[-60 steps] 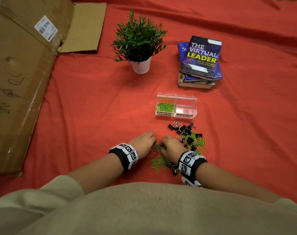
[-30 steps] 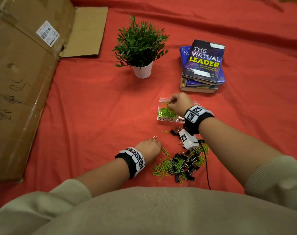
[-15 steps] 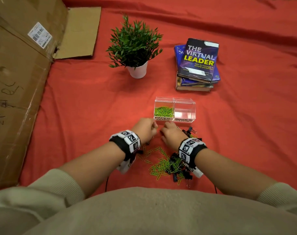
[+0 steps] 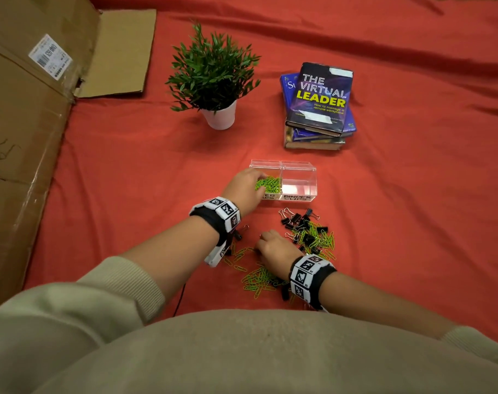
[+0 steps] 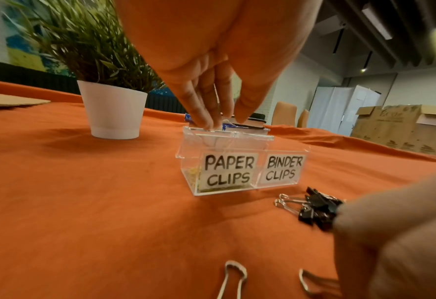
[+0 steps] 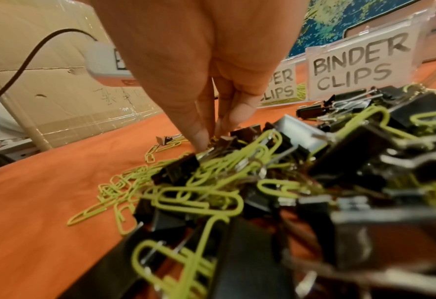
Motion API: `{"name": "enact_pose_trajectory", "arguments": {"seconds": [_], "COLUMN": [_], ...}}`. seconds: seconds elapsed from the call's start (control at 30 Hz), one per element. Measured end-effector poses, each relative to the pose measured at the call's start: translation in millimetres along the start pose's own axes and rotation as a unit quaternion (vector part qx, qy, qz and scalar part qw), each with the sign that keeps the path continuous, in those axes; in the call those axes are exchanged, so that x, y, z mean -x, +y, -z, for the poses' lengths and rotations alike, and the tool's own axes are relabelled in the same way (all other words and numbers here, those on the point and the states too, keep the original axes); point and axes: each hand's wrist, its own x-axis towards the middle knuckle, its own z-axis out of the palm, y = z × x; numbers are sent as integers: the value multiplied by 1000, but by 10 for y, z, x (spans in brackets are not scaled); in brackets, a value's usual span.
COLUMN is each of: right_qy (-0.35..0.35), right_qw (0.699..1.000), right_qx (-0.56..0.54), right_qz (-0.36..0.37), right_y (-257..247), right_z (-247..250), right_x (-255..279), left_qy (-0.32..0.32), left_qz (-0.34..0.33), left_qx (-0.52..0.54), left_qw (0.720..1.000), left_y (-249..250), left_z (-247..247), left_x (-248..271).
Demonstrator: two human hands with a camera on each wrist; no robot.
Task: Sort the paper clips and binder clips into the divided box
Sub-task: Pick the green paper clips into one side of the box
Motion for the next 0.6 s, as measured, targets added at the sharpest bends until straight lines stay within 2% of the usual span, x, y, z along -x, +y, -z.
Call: {"name": "enact_pose_trajectory", "arguments": {"seconds": [0.1,0.17,0.23,0.3,0.43,0.6], "right_qy": [7,15,21,18,10,21], "right_qw": [1000,998,996,995,995,995], "right_qx": [-20,-47,-74,-79,-59,-51], "right_qz": [-11,-26,-47,-62,-76,-80], "right_y": [7,5,-3,-11,-38,-22], "right_z": [-35,-63,-83,-99,-113,-132], "right_x": [1,-8,-16,-23,-12,22], "left_qy": [3,-63,-138,-173,-177,-148], "left_qz": [0,46,94,116,97,78], "left_qx": [-12,-58,-124,-163,-186,-175], "left_qw": [1000,995,978,964,962,970], "left_y": [-151,-286,-427,-531,-625,-670], "left_z": [50,63,44,0,-155,-219], "left_x": [249,443,634,796,985,1013]}}
